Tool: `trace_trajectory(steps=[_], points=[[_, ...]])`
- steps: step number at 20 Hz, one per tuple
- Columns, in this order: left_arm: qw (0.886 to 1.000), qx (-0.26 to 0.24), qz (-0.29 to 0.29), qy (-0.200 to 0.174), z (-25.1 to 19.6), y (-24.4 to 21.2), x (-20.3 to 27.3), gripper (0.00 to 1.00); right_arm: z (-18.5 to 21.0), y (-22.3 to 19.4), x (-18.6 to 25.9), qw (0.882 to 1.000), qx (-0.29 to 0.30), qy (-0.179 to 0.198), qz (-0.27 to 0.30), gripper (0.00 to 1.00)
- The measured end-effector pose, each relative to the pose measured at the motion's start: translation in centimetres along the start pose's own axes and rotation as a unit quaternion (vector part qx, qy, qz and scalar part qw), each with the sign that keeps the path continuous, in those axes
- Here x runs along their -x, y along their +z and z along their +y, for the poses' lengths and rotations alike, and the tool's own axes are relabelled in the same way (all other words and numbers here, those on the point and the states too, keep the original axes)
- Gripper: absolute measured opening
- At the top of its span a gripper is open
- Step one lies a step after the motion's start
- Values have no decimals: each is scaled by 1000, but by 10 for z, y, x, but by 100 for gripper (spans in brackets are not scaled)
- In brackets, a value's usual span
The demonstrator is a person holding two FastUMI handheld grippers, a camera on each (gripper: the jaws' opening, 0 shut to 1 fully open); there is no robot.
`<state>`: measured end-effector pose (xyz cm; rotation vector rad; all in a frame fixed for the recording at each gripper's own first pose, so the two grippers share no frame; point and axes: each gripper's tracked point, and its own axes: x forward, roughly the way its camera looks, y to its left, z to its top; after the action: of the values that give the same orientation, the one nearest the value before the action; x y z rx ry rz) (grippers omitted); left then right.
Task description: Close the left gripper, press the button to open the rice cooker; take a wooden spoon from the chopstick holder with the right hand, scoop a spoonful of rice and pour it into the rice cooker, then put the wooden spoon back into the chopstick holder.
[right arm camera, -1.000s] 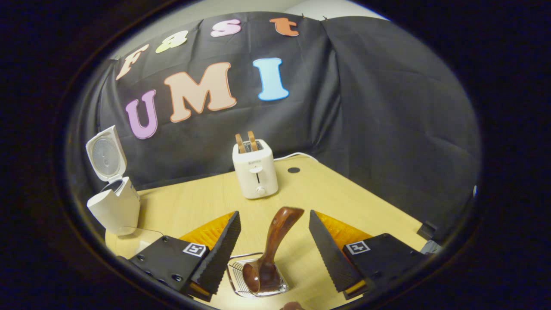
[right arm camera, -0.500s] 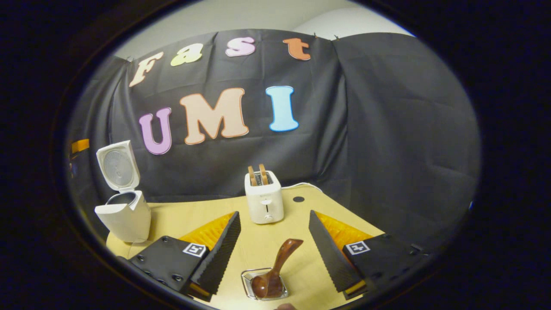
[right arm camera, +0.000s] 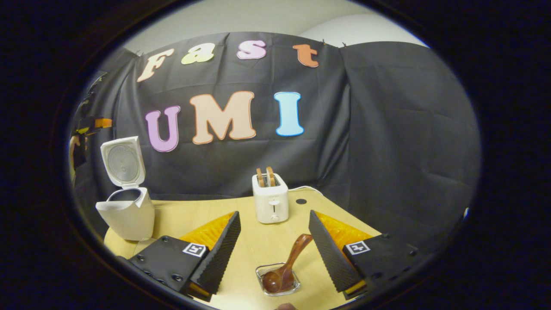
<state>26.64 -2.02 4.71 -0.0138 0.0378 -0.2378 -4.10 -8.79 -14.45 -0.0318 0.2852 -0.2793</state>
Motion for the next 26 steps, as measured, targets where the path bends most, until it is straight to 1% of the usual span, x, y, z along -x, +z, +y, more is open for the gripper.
trace_trajectory(steps=[2,4,5,6,7,9,11,14,15,16,17,18,20,22,23,26], points=[[1000,4,0,8,10,2,-23,94,10,-3,6,1000,12,3,3,100],[1000,-7,3,22,23,1,-46,92,17,-6,13,1000,18,4,5,100],[1000,-9,8,26,28,0,-57,94,19,-8,16,1000,20,3,6,100],[999,-7,14,28,31,-3,-67,92,18,-10,19,1000,21,1,9,100],[999,1,19,32,34,-5,-77,93,19,-14,22,1000,21,0,13,100],[999,8,30,41,40,-11,-99,92,18,-19,29,1000,20,-4,19,100],[998,-6,38,51,47,-16,-117,92,16,-18,36,1000,22,-9,18,100],[996,-23,60,55,48,-33,-135,93,13,-20,45,999,24,-13,19,100],[996,-24,68,59,52,-43,-137,92,12,-20,48,999,26,-14,19,99],[995,-26,74,62,53,-50,-140,94,10,-21,49,999,27,-15,20,100],[994,-25,79,66,54,-55,-143,92,8,-23,49,999,28,-15,23,100],[994,-21,89,65,51,-63,-144,94,7,-26,50,999,28,-15,26,100],[991,-15,113,68,48,-79,-142,93,4,-24,50,999,21,-15,27,99],[991,-5,109,72,48,-76,-139,96,4,-23,48,999,19,-10,25,100],[991,-2,115,75,48,-79,-137,95,4,-22,48,1000,19,-8,22,99],[990,-10,113,79,44,-80,-123,95,5,-19,42,1000,15,5,18,99]])
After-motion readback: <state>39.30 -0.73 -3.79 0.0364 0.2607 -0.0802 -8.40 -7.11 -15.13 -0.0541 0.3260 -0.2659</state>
